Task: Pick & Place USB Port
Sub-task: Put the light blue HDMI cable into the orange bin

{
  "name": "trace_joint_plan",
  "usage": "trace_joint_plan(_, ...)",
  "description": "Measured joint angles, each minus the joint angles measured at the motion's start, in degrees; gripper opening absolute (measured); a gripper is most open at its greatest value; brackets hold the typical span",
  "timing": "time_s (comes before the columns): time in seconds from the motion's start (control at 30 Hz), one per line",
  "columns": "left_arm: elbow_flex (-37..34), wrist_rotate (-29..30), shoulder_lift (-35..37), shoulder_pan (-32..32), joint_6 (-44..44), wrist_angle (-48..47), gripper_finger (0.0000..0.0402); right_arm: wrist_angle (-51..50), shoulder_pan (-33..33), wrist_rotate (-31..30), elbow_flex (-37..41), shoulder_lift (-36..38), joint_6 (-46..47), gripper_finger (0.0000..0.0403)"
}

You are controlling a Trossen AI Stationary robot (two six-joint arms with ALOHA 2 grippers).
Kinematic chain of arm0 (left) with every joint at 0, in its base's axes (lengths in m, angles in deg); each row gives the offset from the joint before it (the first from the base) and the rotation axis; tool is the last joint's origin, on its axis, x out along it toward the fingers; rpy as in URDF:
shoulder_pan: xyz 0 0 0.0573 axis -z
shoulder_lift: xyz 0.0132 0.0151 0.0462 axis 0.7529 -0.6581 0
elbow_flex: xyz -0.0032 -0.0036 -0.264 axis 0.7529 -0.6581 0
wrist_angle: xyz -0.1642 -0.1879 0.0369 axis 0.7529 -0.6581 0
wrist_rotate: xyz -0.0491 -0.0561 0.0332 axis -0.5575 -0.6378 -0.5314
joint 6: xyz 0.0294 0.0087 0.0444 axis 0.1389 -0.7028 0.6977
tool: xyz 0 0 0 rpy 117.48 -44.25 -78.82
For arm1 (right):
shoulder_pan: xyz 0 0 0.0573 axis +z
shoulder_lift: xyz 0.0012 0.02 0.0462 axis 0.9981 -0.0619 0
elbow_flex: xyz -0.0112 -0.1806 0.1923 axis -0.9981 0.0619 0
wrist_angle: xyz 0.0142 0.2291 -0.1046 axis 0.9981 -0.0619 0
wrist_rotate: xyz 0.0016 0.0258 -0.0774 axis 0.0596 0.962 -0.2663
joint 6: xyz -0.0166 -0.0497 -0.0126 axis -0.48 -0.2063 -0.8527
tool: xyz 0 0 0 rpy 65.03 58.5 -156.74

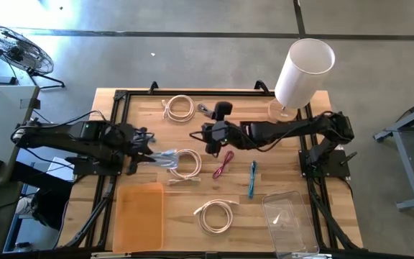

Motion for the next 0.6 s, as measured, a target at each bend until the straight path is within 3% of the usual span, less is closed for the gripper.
trace_joint_plan(0.13, 4.9, 5.5, -0.1, 2.1, 6.0, 0.4, 0.006, 0.0, -2.0, 3.6, 0.0, 0.0, 1.4, 0.0206)
trace_joint_plan(0.27, 10.4, 6.2, -1.2, 4.9, 5.6, 0.3, 0.0059, -0.1, -3.7, 7.5, 0.0, 0.0, 3.3, 0.0206)
trace_joint_plan(0.47, 16.3, 4.5, -4.3, 12.5, -11.0, -10.3, 0.0059, -0.7, -4.2, 7.9, 0.0, 0.0, 3.3, 0.0206)
trace_joint_plan(0.6, 17.0, 5.0, -6.7, 18.4, -20.3, -9.7, 0.0059, -0.5, -4.3, 7.9, 0.0, 0.0, 2.8, 0.0204)
